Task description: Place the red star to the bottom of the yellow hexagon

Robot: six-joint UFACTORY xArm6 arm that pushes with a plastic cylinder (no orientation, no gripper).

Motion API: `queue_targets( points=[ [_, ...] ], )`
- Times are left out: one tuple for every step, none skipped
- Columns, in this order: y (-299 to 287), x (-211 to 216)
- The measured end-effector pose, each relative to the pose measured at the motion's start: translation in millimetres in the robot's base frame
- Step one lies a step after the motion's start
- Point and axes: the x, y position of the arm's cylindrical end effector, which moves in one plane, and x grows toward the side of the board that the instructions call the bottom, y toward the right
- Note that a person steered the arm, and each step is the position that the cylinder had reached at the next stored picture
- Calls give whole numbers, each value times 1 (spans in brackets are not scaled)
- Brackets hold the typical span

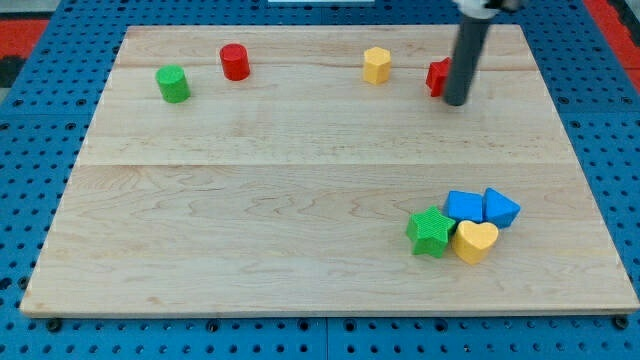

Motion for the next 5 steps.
queue_targets(
  points=[
    [34, -45],
    [17, -58],
    [37, -35],
    [19, -21],
    [-65, -33]
  ],
)
